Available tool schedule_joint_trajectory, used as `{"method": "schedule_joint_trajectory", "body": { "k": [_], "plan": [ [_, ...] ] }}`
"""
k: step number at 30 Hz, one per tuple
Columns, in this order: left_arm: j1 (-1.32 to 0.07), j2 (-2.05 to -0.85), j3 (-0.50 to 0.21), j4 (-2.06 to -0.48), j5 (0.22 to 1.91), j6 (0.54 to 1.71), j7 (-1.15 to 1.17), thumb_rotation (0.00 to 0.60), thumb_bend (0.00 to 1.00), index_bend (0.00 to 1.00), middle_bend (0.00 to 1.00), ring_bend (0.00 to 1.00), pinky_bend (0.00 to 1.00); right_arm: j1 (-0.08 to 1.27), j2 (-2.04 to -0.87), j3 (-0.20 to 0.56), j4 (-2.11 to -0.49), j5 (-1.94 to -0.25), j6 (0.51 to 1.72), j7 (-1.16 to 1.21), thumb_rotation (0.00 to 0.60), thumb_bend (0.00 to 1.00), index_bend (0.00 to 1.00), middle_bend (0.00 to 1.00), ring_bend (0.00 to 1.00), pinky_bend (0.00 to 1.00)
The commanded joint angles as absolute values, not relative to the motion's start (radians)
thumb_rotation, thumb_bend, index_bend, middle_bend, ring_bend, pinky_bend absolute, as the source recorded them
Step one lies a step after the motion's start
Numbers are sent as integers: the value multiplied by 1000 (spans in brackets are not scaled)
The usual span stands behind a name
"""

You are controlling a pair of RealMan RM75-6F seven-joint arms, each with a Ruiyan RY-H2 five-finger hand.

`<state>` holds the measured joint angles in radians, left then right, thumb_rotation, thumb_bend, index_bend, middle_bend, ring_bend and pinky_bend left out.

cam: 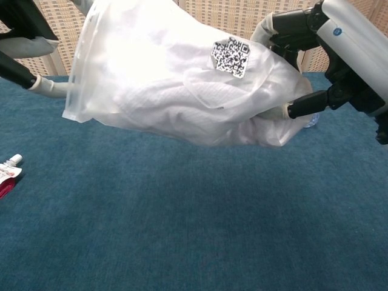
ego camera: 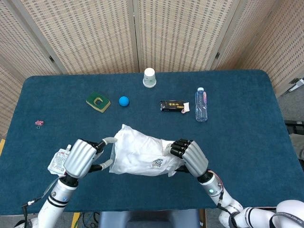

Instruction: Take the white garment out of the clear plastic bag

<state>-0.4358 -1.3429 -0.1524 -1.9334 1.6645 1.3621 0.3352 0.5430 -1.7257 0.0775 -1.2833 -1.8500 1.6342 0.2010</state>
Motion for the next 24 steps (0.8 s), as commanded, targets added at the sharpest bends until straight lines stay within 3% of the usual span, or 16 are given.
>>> {"method": "schedule_joint_trajectory", "body": {
  "k": [1, 24],
  "plan": [
    [-434, -1344, -146, -1929, 1680, 1373, 312, 600, 37, 326, 1000, 910, 1000, 544, -1727, 78, -1283, -1851, 1635, 201, 600, 741, 597, 720, 642, 738],
    [-481, -1337, -121, -1976, 1737, 1325, 247, 600, 11, 382, 1000, 910, 1000, 561, -1755, 80, -1254, -1870, 1655, 213, 600, 743, 597, 720, 642, 738]
  ]
}}
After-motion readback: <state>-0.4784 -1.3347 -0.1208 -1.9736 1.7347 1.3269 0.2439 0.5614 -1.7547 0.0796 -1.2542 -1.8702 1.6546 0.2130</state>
